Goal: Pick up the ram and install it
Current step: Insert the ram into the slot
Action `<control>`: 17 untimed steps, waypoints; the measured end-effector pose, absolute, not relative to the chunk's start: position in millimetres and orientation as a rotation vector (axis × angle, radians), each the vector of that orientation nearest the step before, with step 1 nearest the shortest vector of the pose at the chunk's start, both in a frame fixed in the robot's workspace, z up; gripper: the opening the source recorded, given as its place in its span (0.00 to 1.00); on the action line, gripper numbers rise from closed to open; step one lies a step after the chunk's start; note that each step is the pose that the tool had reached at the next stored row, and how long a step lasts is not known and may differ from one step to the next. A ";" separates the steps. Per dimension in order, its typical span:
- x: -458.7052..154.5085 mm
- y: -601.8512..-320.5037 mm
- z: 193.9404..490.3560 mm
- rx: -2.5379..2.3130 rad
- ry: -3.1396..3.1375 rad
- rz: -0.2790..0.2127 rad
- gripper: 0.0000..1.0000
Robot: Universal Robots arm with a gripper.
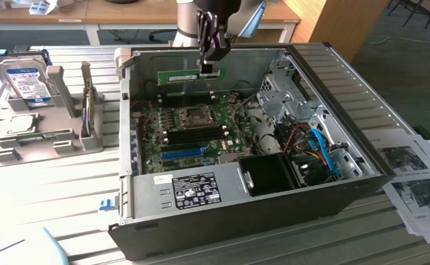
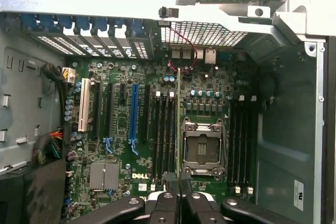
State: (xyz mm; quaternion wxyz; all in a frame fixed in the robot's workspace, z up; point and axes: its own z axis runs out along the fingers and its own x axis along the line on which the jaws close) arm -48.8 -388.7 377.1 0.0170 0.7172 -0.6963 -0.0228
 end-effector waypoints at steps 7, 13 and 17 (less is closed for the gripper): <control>-48.8 -388.7 372.1 2.229 -2.164 -0.070 0.11; -48.8 -388.7 368.3 2.229 -2.164 -0.070 0.11; -48.8 -388.7 366.2 2.229 -2.164 -0.070 0.11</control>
